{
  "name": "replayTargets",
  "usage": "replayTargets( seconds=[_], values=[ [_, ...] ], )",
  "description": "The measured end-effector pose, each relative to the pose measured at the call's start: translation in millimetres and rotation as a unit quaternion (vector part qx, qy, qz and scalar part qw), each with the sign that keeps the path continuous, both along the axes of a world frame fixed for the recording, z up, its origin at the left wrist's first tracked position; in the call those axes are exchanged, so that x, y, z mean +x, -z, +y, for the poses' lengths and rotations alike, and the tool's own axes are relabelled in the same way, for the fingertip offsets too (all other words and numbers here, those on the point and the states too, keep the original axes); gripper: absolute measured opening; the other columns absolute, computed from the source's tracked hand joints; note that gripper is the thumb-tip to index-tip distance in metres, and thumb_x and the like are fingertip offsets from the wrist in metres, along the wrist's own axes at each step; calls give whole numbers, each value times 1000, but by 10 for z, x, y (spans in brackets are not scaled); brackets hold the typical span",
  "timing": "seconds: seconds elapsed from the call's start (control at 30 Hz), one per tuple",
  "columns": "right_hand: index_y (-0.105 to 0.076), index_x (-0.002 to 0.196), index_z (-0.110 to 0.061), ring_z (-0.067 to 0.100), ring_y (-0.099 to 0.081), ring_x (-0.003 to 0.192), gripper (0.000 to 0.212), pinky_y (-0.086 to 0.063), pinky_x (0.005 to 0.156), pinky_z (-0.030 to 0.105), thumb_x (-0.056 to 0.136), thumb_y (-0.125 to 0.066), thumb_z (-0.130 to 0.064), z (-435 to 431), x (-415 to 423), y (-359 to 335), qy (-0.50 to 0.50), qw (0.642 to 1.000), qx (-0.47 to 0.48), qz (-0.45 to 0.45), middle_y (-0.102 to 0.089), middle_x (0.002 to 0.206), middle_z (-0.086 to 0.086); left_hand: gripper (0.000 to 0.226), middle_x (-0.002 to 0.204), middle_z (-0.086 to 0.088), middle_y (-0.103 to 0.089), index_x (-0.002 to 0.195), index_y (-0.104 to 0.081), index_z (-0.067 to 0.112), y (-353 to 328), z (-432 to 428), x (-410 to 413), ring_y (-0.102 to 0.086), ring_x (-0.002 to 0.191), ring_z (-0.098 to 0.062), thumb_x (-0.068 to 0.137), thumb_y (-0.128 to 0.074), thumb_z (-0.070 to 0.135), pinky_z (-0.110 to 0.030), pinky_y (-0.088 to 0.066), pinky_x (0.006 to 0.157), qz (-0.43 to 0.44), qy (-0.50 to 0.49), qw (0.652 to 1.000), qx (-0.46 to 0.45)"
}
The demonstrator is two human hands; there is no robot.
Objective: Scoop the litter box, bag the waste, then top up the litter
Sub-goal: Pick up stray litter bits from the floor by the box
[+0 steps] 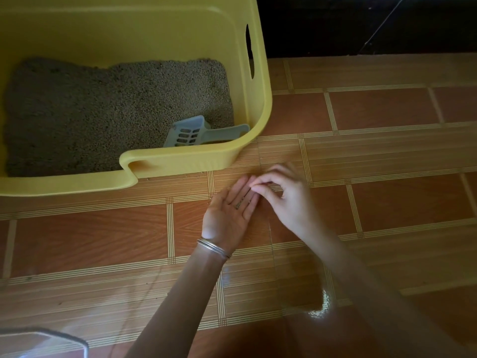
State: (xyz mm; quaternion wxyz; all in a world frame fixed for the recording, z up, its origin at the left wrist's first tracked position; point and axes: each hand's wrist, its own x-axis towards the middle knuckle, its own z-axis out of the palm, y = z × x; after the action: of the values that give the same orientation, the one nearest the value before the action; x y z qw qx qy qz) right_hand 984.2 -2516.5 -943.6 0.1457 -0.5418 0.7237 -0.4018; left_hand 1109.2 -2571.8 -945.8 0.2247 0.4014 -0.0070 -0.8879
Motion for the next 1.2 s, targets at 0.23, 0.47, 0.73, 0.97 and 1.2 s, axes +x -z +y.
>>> replayTargets(
  seconds=[0.23, 0.47, 0.73, 0.97, 1.2],
  values=[
    [-72, 89, -17, 22, -59, 80, 20, -51, 73, 44, 75, -70, -30, -56, -335, 182, 105, 993, 51, -14, -62, 83, -5, 44, 123, -17, -61, 115, -58, -1, -20, 4, 15, -55, 119, -26, 99, -26, 25, -36, -38, 105, 16, 0, 1000, 8],
    [-73, 82, -20, 19, -57, 76, 27, -49, 71, 38, 66, -74, -42, -64, -329, 273, 102, 991, 77, 38, -65, 78, -3, 44, 125, -17, -60, 119, -56, -1, -5, 5, 34, -54, 120, -25, 100, -26, 25, -35, -38, 105, 14, 3, 1000, 6],
    [-73, 76, -20, 19, -56, 72, 23, -43, 72, 34, 74, -66, -42, -73, -266, 326, 127, 989, 58, 56, -62, 69, -5, 45, 124, -16, -61, 117, -57, 0, 4, 12, 31, -55, 119, -25, 100, -25, 26, -35, -39, 104, 13, 11, 1000, -8],
    [-67, 76, -17, 22, -52, 75, 25, -40, 66, 35, 84, -54, -37, -58, -178, 275, 108, 971, 88, 195, -60, 71, -3, 47, 124, -16, -60, 117, -57, 0, 13, 21, 30, -56, 119, -24, 100, -23, 27, -34, -41, 103, 12, 11, 1000, -11],
    [-65, 79, -12, 20, -51, 77, 26, -37, 73, 30, 86, -53, -34, -65, -95, 186, 69, 988, 61, 126, -60, 76, -3, 47, 122, -17, -62, 116, -57, -1, 28, 26, 16, -59, 114, -24, 101, -23, 27, -33, -46, 98, 4, 6, 1000, -6]
  ],
)
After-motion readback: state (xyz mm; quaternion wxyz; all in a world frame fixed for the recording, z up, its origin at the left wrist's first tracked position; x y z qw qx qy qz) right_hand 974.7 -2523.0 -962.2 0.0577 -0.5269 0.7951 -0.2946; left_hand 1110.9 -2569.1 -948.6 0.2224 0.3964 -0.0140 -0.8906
